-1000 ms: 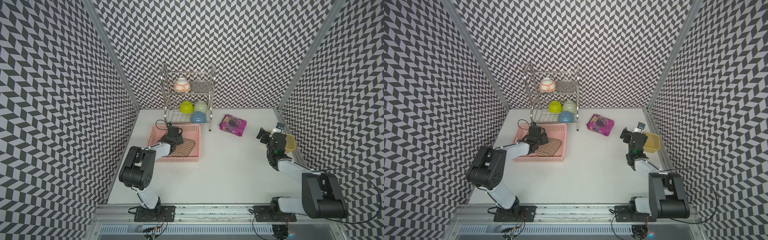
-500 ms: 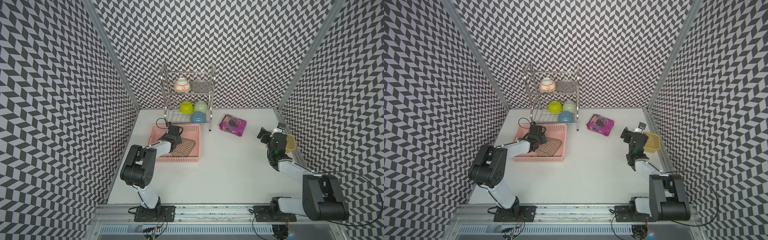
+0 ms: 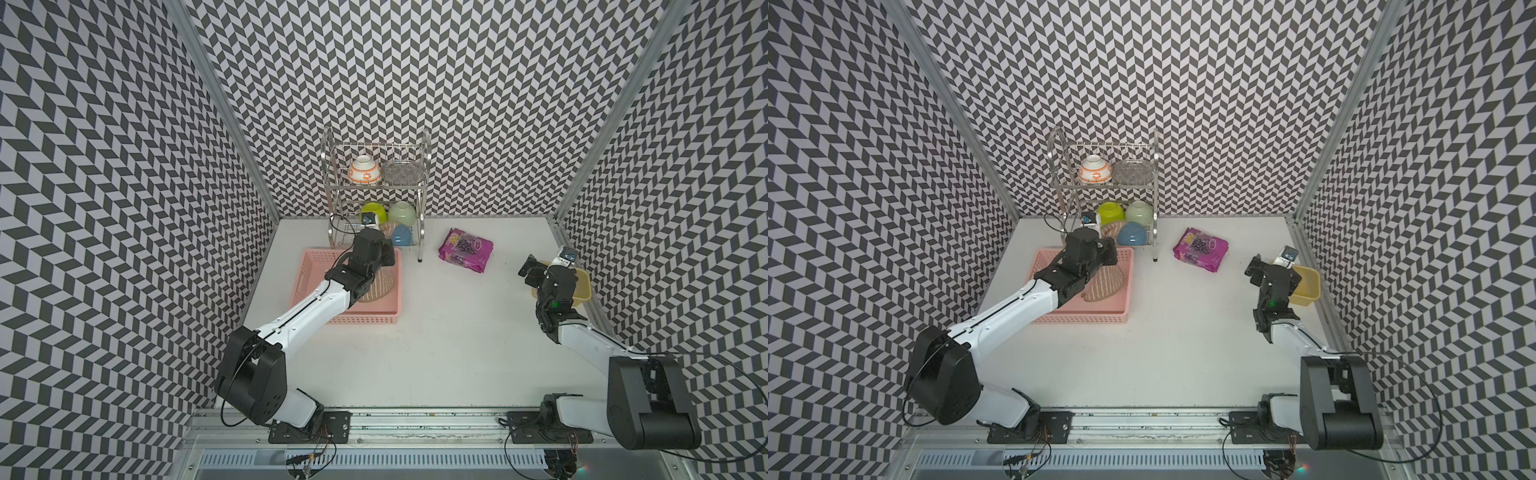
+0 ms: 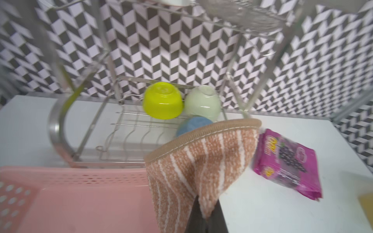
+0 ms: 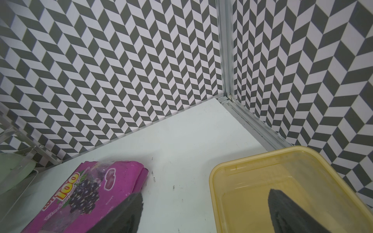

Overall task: Fold the square dishcloth
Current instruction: Pick up the cleaning item from the bin, then place the cleaning item at the center of the board.

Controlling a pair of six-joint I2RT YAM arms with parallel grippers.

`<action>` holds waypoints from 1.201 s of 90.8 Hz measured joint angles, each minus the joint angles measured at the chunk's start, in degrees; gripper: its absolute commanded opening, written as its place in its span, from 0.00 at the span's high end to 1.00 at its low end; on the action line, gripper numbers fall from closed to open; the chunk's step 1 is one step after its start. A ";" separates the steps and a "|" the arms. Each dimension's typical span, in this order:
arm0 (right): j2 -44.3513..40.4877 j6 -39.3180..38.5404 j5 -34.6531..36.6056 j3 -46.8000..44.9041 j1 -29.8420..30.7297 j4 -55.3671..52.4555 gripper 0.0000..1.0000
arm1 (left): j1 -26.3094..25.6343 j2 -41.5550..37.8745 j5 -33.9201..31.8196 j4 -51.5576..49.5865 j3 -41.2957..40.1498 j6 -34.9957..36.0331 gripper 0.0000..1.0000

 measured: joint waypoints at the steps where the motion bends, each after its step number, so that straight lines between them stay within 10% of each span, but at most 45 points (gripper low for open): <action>1: -0.02 0.04 0.15 0.00 0.00 -0.07 0.00 | -0.66 0.07 0.15 0.00 0.20 0.00 1.00; 37: -2.60 2.60 2.71 0.28 0.00 -4.44 0.00 | -19.54 10.19 3.10 0.85 10.01 -0.57 1.00; 66: -6.01 5.20 1.53 1.66 0.02 -9.77 0.00 | -22.05 15.80 9.31 8.59 7.76 -5.44 1.00; 92: -5.55 10.47 -2.25 4.61 0.81 -18.93 0.00 | -22.01 22.99 15.67 15.89 2.32 -8.55 0.56; 109: -1.38 13.05 -6.49 8.85 1.33 -25.97 0.00 | -22.01 23.50 17.79 18.43 0.11 -9.27 0.49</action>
